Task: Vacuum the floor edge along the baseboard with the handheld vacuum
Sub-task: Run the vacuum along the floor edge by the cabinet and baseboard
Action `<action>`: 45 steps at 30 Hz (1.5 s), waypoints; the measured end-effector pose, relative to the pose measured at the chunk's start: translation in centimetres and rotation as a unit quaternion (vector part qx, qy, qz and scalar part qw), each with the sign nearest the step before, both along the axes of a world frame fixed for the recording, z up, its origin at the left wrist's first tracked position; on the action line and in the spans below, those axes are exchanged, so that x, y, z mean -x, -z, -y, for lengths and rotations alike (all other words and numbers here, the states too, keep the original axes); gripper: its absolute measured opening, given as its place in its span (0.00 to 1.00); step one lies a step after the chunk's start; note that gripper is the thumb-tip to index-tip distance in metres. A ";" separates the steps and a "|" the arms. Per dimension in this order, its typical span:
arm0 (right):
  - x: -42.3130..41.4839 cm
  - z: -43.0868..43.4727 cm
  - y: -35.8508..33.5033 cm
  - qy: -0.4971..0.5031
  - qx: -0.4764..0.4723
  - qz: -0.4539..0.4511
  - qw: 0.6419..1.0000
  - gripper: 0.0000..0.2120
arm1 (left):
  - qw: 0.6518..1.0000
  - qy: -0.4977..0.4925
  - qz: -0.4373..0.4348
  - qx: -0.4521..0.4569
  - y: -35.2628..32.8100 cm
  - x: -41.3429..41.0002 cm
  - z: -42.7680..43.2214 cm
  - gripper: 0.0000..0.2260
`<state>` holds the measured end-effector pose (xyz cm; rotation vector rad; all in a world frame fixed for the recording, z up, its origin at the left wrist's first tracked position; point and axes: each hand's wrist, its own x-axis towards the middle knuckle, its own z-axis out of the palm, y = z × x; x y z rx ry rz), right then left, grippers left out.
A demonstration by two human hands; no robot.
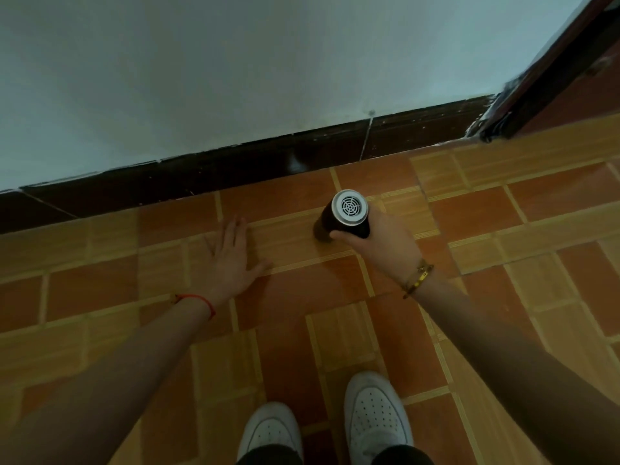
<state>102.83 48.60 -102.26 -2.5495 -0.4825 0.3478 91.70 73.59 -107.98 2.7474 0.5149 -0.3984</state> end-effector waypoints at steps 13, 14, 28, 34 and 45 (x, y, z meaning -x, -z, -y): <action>2.9 -1.5 -0.4 -0.120 0.008 -0.004 0.993 0.32 | 0.999 -0.008 0.002 -0.034 0.7 2.2 -1.9 0.42; 2.7 -1.8 -0.4 -0.112 0.011 -0.002 0.994 0.32 | 0.999 -0.013 0.000 -0.034 0.7 2.4 -2.1 0.41; 3.9 -7.9 0.6 -0.133 -0.044 -0.044 0.989 0.32 | 0.995 -0.092 -0.031 -0.031 -0.2 7.6 -5.1 0.43; 4.8 -11.8 1.0 -0.168 -0.058 -0.041 0.983 0.35 | 0.987 -0.150 -0.041 -0.037 -1.0 11.7 -7.0 0.42; 7.0 -17.7 1.1 -0.222 -0.060 -0.008 0.973 0.36 | 0.967 -0.245 -0.050 -0.045 -1.2 19.8 -9.2 0.41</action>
